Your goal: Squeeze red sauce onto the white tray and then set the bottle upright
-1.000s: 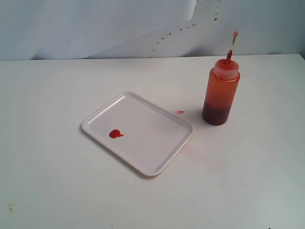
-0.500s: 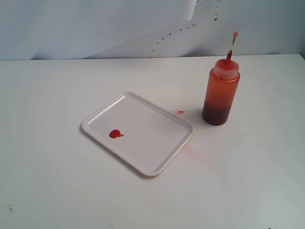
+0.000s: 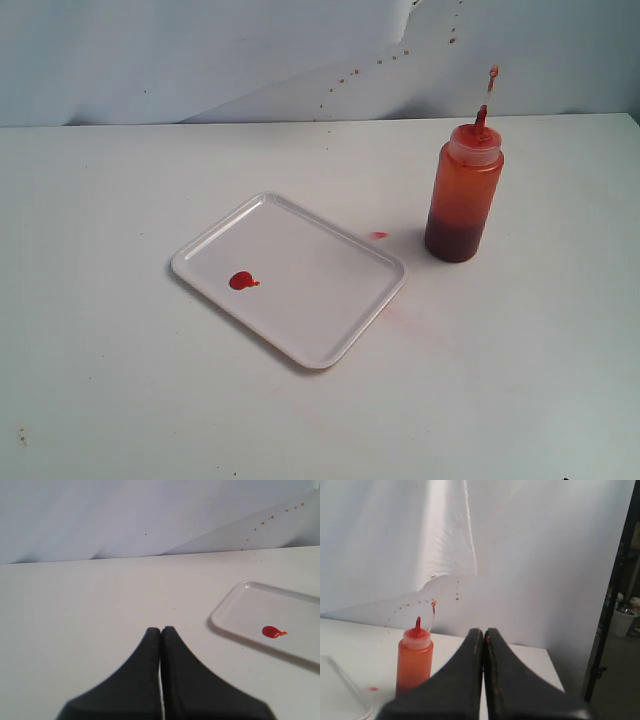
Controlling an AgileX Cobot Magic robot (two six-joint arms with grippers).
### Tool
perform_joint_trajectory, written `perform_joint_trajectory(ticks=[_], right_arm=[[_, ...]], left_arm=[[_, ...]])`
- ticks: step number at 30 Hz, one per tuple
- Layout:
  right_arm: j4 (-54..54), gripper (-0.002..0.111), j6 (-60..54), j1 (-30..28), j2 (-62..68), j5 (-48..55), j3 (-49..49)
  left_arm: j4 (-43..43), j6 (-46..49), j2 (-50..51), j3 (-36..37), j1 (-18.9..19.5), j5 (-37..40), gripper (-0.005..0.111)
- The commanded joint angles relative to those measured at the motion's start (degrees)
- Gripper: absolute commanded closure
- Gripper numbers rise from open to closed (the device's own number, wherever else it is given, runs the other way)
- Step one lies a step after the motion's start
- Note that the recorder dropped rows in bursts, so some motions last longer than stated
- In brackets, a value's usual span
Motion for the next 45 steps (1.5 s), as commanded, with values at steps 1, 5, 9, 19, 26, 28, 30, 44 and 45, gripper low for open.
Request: perform_joint_trajectory(ticks=[1,5,9,19,26,28,30,44,45], right_arm=[[2.42,0.108,0.37,-0.39,-0.05,-4.41,7.25],[2.57,0.108,0.37,-0.39,-0.05,-16.36,17.13],[2.57,0.108,0.37,-0.39,-0.05,-27.21,27.15],[2.34,0.108,0.22,-0.39,-0.05,-32.37,32.85],[-2.34,0.108,3.54,-0.39,-0.05,-28.73,32.85],[-4.37,0.108,7.91,-0.39,-0.05,-27.73,32.85],[-5.84,0.108,10.46,-0.39,-0.05,-25.36,32.85],[-5.81,0.108,12.98,-0.39,-0.05,-16.97,32.85],[-5.81,0.108,12.98,-0.39,-0.05,-16.97,32.85]], left_arm=[[-0.17,0.0,-0.23,0.27,-0.23,-0.29,0.107],[-0.17,0.0,-0.23,0.27,-0.23,-0.29,0.107],[-0.17,0.0,-0.23,0.27,-0.23,-0.29,0.107],[-0.17,0.0,-0.23,0.27,-0.23,-0.29,0.107],[-0.17,0.0,-0.23,0.27,-0.23,-0.29,0.107],[-0.17,0.0,-0.23,0.27,-0.23,-0.29,0.107],[-0.17,0.0,-0.23,0.27,-0.23,-0.29,0.107],[-0.17,0.0,-0.23,0.27,-0.23,-0.29,0.107],[-0.17,0.0,-0.23,0.27,-0.23,-0.29,0.107]])
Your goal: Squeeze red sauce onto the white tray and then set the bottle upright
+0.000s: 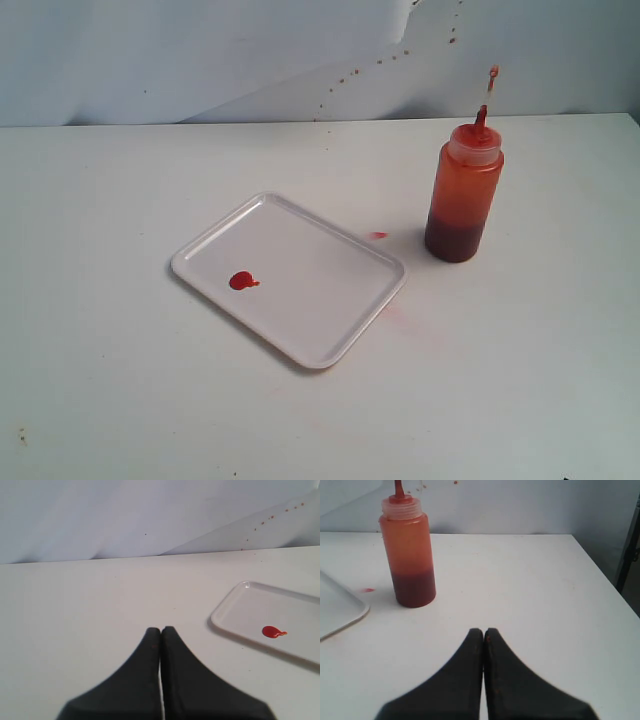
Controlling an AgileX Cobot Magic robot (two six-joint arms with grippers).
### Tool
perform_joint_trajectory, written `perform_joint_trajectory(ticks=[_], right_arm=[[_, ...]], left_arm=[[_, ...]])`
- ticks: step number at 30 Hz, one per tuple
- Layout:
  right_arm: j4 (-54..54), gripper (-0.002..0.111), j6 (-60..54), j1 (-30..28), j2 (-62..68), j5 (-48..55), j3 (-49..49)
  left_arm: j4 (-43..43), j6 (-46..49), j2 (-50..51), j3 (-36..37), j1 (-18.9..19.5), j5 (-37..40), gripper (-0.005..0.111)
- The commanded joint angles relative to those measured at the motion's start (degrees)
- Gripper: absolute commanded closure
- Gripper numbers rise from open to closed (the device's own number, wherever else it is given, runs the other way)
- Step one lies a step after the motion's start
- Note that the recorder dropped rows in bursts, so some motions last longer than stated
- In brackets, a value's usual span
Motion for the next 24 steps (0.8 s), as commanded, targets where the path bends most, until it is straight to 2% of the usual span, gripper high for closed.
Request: perform_joint_trajectory(ticks=[1,11,16,24], right_arm=[[-0.49,0.108,0.07,-0.39,-0.25,0.03,0.2],[-0.47,0.108,0.07,-0.63,-0.25,0.06,0.2],[-0.47,0.108,0.07,-4.26,-0.25,0.17,0.2],[-0.47,0.108,0.07,-4.34,-0.25,0.17,0.2]], left_arm=[[-0.17,0.0,-0.23,0.27,-0.23,-0.29,0.107],[-0.17,0.0,-0.23,0.27,-0.23,-0.29,0.107],[-0.17,0.0,-0.23,0.27,-0.23,-0.29,0.107],[-0.17,0.0,-0.23,0.27,-0.23,-0.29,0.107]])
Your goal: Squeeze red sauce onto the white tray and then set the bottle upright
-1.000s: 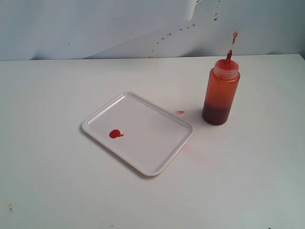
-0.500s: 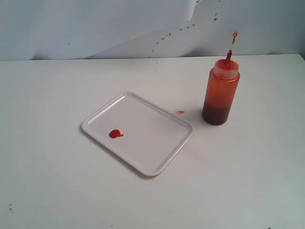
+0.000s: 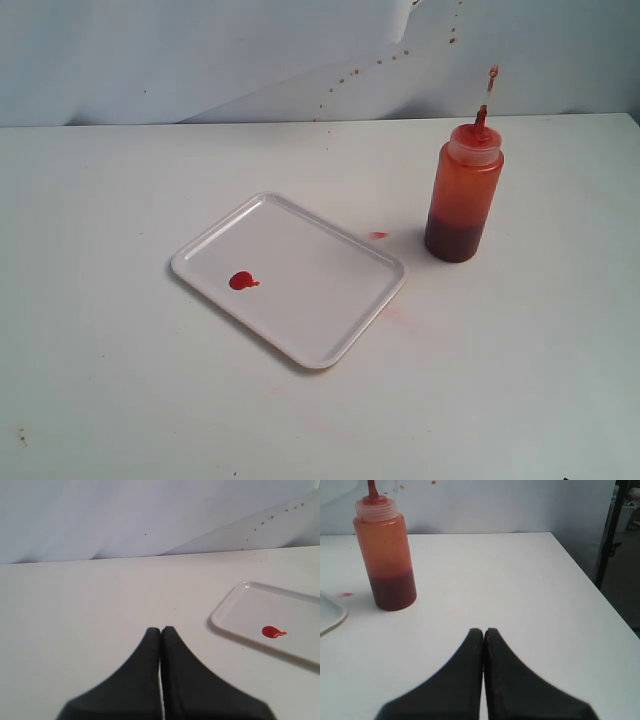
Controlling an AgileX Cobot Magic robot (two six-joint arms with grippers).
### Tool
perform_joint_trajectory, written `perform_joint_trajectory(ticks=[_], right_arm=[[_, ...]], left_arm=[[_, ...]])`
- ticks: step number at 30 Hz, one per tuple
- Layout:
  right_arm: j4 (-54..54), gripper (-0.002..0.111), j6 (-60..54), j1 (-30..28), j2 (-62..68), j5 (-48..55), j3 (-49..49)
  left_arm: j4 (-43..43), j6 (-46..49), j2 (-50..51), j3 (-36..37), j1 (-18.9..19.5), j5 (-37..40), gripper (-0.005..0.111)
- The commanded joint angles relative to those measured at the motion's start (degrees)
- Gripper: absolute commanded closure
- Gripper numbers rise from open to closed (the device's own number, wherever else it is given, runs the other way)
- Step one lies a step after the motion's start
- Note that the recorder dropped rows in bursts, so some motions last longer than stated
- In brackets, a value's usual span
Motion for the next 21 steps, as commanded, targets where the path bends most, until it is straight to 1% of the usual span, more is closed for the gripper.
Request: perform_joint_trajectory(ticks=[1,4,8,21], right_arm=[[-0.45,0.108,0.07,-0.32,-0.25,0.17,0.2],[-0.45,0.108,0.07,-0.22,-0.25,0.17,0.2],[-0.45,0.108,0.07,1.33,-0.25,0.17,0.2],[-0.45,0.108,0.07,0.7,-0.25,0.17,0.2]], left_arm=[[-0.17,0.0,-0.23,0.27,-0.23,-0.29,0.107],[-0.17,0.0,-0.23,0.27,-0.23,-0.29,0.107],[-0.17,0.0,-0.23,0.27,-0.23,-0.29,0.107],[-0.17,0.0,-0.23,0.27,-0.23,-0.29,0.107]])
